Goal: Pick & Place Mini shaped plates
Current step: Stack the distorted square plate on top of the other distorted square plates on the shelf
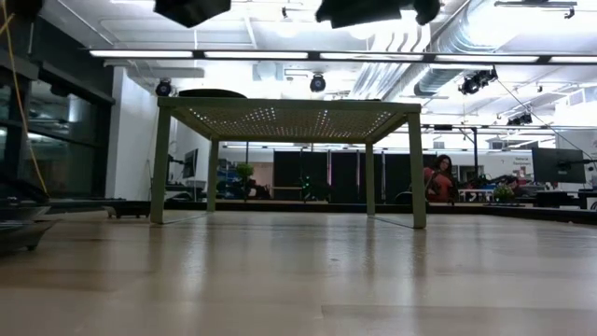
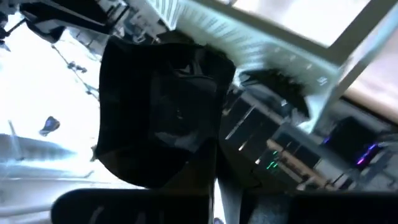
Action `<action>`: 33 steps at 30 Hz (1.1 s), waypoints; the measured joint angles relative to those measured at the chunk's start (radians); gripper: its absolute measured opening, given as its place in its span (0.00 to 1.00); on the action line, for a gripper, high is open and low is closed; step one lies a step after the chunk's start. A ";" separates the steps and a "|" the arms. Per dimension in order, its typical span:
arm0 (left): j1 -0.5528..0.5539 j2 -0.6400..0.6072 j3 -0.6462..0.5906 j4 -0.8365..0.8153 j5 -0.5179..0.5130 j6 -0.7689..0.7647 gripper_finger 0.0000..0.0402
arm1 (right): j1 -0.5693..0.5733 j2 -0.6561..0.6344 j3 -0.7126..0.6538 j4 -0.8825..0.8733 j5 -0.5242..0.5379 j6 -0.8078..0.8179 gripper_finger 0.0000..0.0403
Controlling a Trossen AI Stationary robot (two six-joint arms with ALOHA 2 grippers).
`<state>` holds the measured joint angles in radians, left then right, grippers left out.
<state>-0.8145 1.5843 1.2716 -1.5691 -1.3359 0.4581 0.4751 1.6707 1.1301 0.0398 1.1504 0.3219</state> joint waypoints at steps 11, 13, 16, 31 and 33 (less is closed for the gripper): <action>0.158 0.002 0.000 0.014 -0.122 0.028 0.00 | -0.020 0.084 0.000 0.437 0.079 -0.463 0.29; 0.179 0.003 0.000 0.049 -0.136 0.074 0.00 | -0.026 0.093 0.000 0.486 0.079 -0.521 0.29; 0.202 0.003 0.000 0.120 -0.141 0.171 0.00 | -0.042 0.097 0.000 0.546 0.067 -0.571 0.29; 0.234 0.003 -0.001 0.244 -0.160 0.331 0.00 | -0.096 0.097 0.000 0.667 -0.105 -0.646 0.29; 0.246 0.003 -0.001 0.247 -0.160 0.331 0.00 | -0.096 0.097 0.000 0.674 -0.109 -0.646 0.29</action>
<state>-0.5688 1.5875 1.2705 -1.3222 -1.4956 0.7891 0.3791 1.7676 1.1301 0.7137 1.0416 -0.3237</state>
